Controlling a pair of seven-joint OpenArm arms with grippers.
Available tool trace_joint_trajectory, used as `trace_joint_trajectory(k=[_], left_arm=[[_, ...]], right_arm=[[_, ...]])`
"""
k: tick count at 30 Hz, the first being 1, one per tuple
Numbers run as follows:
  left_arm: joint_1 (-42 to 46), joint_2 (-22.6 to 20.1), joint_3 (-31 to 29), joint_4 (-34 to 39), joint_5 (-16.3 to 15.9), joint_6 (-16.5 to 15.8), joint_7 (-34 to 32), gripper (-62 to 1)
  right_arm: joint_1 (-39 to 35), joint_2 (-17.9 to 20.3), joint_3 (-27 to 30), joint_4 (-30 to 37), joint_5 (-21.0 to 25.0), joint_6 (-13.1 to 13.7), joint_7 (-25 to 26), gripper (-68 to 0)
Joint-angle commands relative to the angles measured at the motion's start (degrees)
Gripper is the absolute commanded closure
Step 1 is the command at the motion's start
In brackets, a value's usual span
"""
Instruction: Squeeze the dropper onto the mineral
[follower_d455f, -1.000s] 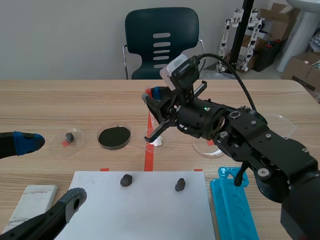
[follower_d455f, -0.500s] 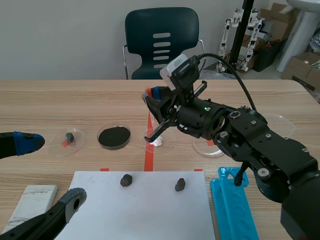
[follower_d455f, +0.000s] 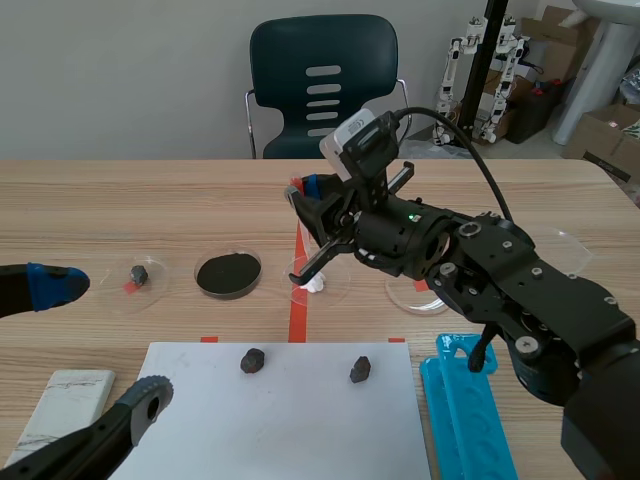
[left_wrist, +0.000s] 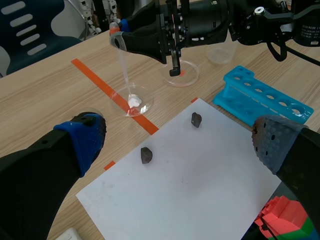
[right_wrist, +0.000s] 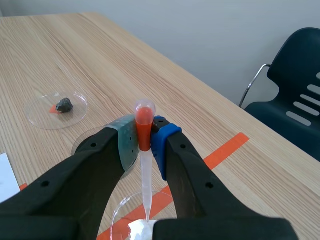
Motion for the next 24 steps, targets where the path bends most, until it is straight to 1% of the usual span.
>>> trace_joint_trajectory(k=[1,4,9,12,24], left_arm=[[0.1,0.0,0.1,0.6,-0.8,0.1,-0.8,-61.5],[0.1,0.0,0.1,0.6,-0.8,0.1,-0.8,-61.5],[0.1,0.0,0.1,0.6,-0.8,0.1,-0.8,-61.5],[0.1,0.0,0.1,0.6,-0.8,0.1,-0.8,-61.5],[0.1,0.0,0.1,0.6,-0.8,0.1,-0.8,-61.5]], right_arm=[[1.4,-0.5,0.1,0.5,0.7,0.0,0.6,-6.1],[1.4,-0.5,0.1,0.5,0.7,0.0,0.4,-4.6],[1.4,-0.5,0.1,0.5,0.7,0.0,0.4,-4.4],[1.4,-0.5,0.1,0.5,0.7,0.0,0.4,-2.1],[1.4,-0.5,0.1,0.5,0.7,0.1,0.4,-1.0]])
